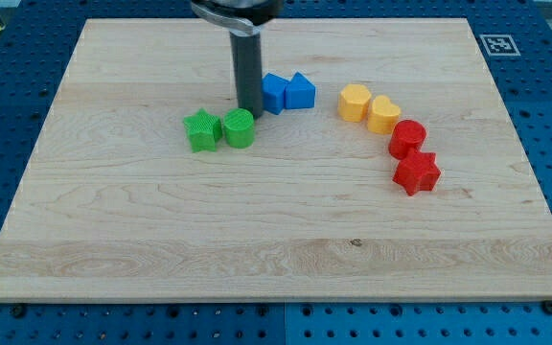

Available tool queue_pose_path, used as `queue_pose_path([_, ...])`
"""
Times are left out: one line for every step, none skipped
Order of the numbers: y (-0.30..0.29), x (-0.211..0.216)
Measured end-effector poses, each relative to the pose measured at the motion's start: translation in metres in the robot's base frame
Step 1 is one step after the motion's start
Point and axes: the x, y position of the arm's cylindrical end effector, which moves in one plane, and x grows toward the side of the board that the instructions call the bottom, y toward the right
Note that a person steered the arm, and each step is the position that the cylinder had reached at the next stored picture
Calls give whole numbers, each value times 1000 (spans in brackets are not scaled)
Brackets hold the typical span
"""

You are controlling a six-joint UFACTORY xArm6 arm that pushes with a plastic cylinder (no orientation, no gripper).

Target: Move the triangle diagonal to the top left of the blue cube

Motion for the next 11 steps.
queue_pose_path([37, 11])
queue_pose_path([68, 9])
queue_pose_path([68, -10])
queue_pose_path([68, -36])
queue_pose_path([68, -72])
queue_pose_path([61, -83])
queue_pose_path([57, -85])
queue_pose_path([55, -85])
queue_pose_path([37, -58])
queue_pose_path([16, -39])
queue_pose_path([-10, -48])
